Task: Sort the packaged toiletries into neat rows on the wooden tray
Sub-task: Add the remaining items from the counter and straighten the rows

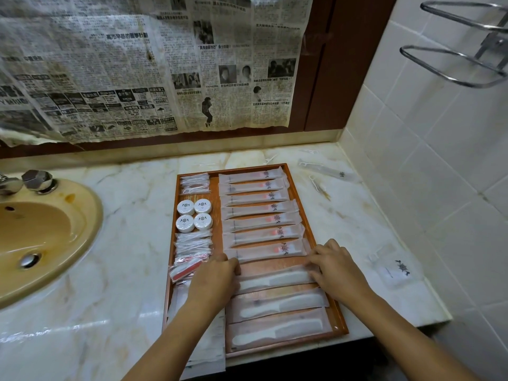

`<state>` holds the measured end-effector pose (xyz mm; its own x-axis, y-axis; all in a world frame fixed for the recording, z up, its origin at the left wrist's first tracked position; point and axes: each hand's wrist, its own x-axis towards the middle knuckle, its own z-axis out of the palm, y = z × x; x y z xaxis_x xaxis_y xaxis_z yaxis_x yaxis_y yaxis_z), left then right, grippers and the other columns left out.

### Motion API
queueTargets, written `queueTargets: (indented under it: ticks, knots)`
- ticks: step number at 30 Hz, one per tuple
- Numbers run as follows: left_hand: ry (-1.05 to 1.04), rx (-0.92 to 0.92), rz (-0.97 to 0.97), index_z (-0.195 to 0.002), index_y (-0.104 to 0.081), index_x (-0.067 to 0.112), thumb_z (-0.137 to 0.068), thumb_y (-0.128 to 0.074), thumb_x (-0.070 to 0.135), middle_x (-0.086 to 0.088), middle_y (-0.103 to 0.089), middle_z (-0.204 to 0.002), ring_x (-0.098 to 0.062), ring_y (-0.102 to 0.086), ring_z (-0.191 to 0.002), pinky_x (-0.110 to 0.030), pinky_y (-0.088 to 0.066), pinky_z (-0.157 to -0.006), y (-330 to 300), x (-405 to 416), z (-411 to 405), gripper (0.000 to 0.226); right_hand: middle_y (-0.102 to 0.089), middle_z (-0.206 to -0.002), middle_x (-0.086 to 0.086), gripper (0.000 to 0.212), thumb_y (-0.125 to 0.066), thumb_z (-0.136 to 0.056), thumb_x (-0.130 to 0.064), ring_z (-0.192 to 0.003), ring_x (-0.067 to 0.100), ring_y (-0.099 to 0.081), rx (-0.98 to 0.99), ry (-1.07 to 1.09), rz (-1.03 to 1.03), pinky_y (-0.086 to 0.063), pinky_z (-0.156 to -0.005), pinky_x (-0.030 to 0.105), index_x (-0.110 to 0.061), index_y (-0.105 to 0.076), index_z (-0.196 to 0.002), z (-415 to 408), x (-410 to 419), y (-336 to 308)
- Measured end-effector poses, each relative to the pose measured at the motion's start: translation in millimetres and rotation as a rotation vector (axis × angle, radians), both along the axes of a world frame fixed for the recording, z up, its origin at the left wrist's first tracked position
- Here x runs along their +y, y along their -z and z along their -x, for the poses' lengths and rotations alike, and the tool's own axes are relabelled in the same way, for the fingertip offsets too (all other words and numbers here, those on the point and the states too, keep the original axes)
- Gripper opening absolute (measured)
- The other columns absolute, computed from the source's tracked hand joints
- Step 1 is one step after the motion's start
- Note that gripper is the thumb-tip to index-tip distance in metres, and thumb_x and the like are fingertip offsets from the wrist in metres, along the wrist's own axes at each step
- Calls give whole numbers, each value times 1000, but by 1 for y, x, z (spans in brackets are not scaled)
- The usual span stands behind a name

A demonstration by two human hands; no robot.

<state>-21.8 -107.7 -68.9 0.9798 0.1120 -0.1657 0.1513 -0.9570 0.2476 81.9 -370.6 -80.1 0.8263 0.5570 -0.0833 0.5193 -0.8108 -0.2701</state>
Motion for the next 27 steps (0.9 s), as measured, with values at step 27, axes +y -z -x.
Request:
queueTargets:
  ticks: [27]
  knots:
    - [36,7,18,-119,-60,31,-88,-66,29,4,-57,-124,-16,-56,-108,-27,-50,-89,4,-5,13,32,-59,-106,-22,24,-57,-94,-35,-104,7,-38,51,-24,-33,-27,-83,22,-34,-69,-115,16,-9,-1]
